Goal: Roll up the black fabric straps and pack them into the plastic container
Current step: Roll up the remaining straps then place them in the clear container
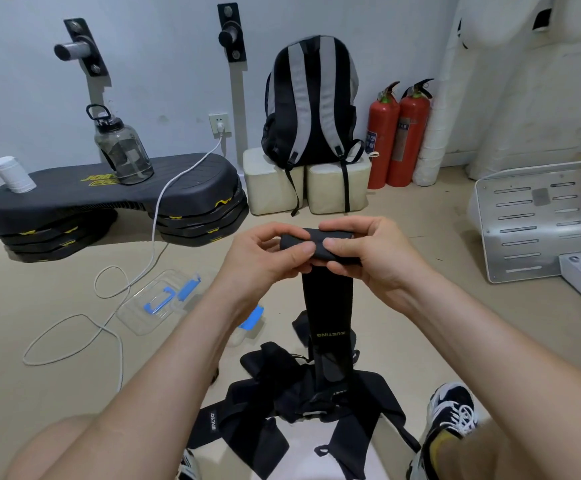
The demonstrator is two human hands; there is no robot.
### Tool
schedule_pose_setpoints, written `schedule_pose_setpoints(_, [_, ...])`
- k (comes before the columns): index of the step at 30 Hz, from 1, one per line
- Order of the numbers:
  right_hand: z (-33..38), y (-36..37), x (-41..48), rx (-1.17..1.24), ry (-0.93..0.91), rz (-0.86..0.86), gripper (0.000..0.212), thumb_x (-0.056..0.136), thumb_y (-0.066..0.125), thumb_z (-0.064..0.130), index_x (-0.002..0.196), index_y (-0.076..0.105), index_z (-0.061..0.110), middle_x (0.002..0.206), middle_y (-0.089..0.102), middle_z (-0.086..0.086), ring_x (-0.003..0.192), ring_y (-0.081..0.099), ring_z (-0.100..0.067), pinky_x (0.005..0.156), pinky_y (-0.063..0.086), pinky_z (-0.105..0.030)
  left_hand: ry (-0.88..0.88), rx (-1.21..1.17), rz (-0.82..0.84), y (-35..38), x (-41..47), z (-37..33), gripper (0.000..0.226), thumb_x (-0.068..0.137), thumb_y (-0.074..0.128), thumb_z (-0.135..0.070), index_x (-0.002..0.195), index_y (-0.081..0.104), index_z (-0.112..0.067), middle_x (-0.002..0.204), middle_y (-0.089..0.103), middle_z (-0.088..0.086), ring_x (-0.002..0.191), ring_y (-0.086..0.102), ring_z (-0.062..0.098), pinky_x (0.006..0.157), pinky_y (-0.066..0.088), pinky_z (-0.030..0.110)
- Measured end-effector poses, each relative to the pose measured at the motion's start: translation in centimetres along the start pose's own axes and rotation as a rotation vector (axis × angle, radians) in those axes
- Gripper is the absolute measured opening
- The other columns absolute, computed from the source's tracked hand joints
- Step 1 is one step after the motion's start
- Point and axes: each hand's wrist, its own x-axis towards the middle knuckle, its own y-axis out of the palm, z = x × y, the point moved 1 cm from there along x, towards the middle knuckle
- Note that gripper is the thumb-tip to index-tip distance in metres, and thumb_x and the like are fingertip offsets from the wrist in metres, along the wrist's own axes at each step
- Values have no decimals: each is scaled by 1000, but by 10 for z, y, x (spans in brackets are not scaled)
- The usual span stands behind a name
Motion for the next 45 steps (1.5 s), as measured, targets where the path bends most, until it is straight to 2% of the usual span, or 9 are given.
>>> schedule_pose_setpoints(7, [-1,2,-4,115,62,38,19,95,57,-2,108,70,5,94,72,-18,63,73,-21,48,54,-15,54,-23,-61,4,-2,0,10,77,76,-14,76,67,-10,69,69,1,67,67,15,72,58,29])
schedule_pose_setpoints(12, [-1,3,-7,-23,15,129,22,94,65,23,109,74,9,93,77,-15,80,73,-12,59,50,-14,15,-33,-192,7,-1,0,18,88,71,-13,77,57,-8,65,68,3,56,67,15,59,51,22])
schedule_pose_setpoints(17, [-3,4,-4,-133,-57,25,18,94,66,19,103,75,7,83,75,-10,63,68,-8,55,45,-13,-57,-79,-181,9,-1,2,8,90,69,-12,86,62,-15,67,71,8,54,65,17,53,50,21])
schedule_pose_setpoints(24, [1,-1,-1,36,13,-81,11,95,62,11,96,73,7,71,71,-5,47,62,-8,44,43,-13,2,-70,33,7,-1,9,20,82,73,-1,97,71,-14,92,75,11,88,72,27,87,58,35])
schedule_pose_setpoints(29, [-4,3,-5,41,66,-1,17,98,57,11,102,72,7,80,75,-8,57,69,-16,48,49,-15,22,-90,-132,7,4,9,9,89,68,-9,81,72,-7,76,71,5,79,69,17,80,60,34])
schedule_pose_setpoints(34, [0,-3,-4,117,41,-37,15,99,55,7,96,70,3,68,71,-10,51,68,-13,46,51,-15,142,-1,33,9,-3,6,26,74,77,4,96,68,-6,86,70,3,80,67,11,75,57,25])
schedule_pose_setpoints(39, [0,-1,-5,204,91,-46,16,98,55,7,93,69,3,61,68,-9,46,64,-10,42,49,-14,163,72,-62,8,0,7,15,78,78,-5,89,73,-13,79,74,7,73,71,16,67,57,23])
schedule_pose_setpoints(41, [-1,1,-6,149,91,-29,16,98,56,12,94,70,5,61,67,-9,47,64,-11,42,49,-15,162,99,-85,8,1,6,4,84,73,-14,85,72,-11,71,72,10,63,70,18,59,55,23])
schedule_pose_setpoints(45, [-4,2,-7,-146,-7,53,26,98,59,29,98,75,9,80,75,-11,66,70,-12,52,51,-17,47,110,-146,3,4,7,33,94,63,-31,88,73,0,74,73,15,65,71,22,57,56,24])
